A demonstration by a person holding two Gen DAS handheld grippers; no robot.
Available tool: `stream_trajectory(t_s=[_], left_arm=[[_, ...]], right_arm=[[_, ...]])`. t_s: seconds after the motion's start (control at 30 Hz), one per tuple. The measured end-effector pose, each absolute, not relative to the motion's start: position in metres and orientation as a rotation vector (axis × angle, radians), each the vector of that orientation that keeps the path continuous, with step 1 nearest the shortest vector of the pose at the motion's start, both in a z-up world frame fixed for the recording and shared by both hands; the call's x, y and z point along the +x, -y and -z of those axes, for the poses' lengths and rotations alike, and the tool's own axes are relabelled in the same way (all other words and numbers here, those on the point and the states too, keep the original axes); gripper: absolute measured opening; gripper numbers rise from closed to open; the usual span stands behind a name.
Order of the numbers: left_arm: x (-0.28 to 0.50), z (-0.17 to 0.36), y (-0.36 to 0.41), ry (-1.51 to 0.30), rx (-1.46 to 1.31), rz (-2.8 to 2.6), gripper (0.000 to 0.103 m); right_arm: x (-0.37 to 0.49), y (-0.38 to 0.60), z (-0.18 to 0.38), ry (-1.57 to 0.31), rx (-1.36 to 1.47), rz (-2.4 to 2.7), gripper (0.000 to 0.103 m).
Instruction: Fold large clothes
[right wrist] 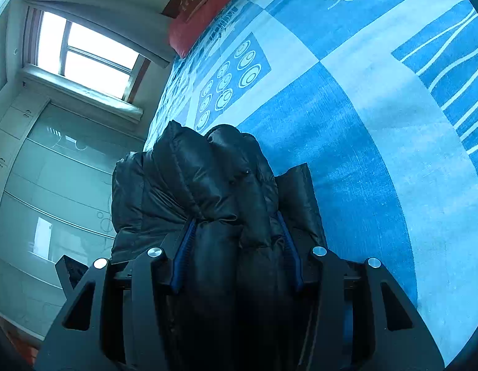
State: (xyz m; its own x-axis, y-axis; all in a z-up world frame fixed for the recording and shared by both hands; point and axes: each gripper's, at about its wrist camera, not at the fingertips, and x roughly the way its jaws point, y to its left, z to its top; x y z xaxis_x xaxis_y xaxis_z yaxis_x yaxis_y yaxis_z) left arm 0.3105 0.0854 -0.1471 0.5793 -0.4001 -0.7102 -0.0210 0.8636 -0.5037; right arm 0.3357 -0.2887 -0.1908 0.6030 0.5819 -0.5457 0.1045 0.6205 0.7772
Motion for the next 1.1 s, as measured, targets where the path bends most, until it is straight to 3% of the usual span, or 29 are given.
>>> stream_trajectory(t_s=[0.3,0.57,0.83,0.93,0.97,1.0,1.1], left_arm=[[0.310,0.139,-0.085,-0.934,-0.467,0.233,0.069],[0.299,0.119,-0.098,-0.902,-0.460,0.253,0.069],[0.314,0.109,-0.102,-0.880,-0.460,0.258,0.069],[0.321,0.117,-0.099,-0.903,-0.462,0.252,0.069],[0.324,0.120,-0.098,-0.912,-0.466,0.251,0.069],[0.326,0.123,-0.096,-0.917,-0.468,0.246,0.069],[0.333,0.131,-0.088,-0.942,-0.431,0.223,0.070]], right_arm=[[0.330,0.293,0.184,-0.896,0.889,-0.324,0.051],[0.312,0.299,0.156,-0.891,0.797,-0.280,0.074],[0.333,0.302,0.141,-0.869,0.824,-0.288,0.076],[0.346,0.301,0.146,-0.881,0.855,-0.272,0.074],[0.349,0.302,0.150,-0.890,0.872,-0.273,0.069],[0.351,0.302,0.156,-0.909,0.894,-0.286,0.053],[0.353,0.302,0.165,-0.923,0.885,-0.278,0.048]])
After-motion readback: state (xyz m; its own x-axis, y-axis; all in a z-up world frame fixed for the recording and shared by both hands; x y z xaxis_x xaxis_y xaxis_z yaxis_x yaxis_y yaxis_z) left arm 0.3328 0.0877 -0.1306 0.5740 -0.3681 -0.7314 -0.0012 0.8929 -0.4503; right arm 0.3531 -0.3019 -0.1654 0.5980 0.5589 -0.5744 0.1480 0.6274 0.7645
